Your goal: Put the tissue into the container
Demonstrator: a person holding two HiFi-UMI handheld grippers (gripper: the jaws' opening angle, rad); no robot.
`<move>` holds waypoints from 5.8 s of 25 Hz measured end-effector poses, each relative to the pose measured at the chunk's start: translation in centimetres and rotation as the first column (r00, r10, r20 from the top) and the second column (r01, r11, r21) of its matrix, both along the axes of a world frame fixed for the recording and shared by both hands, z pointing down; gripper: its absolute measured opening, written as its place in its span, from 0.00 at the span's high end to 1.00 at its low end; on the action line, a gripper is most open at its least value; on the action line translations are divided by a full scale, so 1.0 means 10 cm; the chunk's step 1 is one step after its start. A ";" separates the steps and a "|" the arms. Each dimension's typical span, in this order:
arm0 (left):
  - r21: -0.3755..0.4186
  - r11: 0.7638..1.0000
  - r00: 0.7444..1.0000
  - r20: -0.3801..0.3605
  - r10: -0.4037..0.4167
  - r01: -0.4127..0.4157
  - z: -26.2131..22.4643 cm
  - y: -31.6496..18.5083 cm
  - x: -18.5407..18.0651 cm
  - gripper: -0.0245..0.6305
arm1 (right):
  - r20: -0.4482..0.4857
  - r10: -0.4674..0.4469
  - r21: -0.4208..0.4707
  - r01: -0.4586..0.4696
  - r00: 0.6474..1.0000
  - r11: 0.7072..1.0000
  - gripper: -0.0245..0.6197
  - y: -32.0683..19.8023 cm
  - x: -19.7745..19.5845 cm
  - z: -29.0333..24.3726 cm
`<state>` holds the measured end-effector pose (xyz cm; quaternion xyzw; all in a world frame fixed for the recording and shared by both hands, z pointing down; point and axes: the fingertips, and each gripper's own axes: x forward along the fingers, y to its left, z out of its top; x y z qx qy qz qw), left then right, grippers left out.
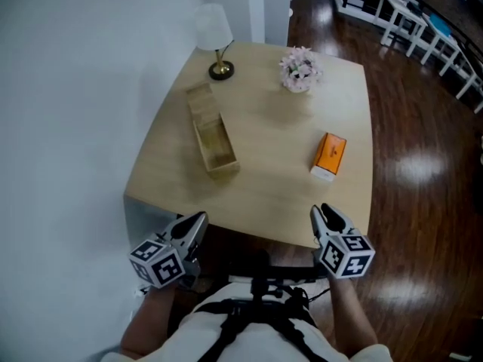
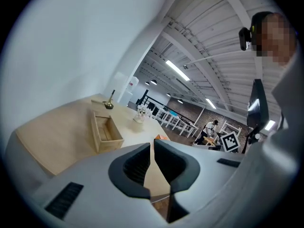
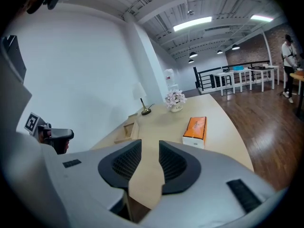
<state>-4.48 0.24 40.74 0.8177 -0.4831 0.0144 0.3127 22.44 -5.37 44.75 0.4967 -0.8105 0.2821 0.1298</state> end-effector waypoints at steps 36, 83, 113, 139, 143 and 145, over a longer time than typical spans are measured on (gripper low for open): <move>-0.004 0.835 0.835 0.022 0.550 -0.550 0.13 -1.28 -0.81 0.95 | 0.019 0.440 -0.011 -0.440 0.898 0.898 0.79 -0.22 -1.38 0.13; -0.163 0.721 0.698 0.181 0.693 -0.674 1.05 -2.53 2.48 0.81 | -0.053 0.452 -0.172 -0.454 0.891 0.875 0.41 -2.02 1.00 1.20; -0.240 0.762 0.766 0.099 0.635 -0.601 1.27 -2.65 2.51 0.81 | 0.064 0.450 -0.232 -0.425 0.891 0.875 0.56 -2.24 1.03 1.48; -0.101 0.900 0.903 0.022 0.428 -0.424 0.57 -2.51 0.73 0.81 | 0.068 0.272 -0.102 -0.265 0.960 0.959 0.60 -2.30 -0.53 0.60; -0.097 0.913 0.917 0.010 0.400 -0.397 0.54 -2.45 0.48 0.80 | 0.076 0.239 -0.099 -0.231 0.968 0.968 0.60 -2.29 -0.81 0.53; -0.095 0.920 0.924 0.005 0.383 -0.381 0.53 -2.44 0.35 0.80 | 0.078 0.219 -0.097 -0.211 0.973 0.973 0.60 -2.29 -0.97 0.50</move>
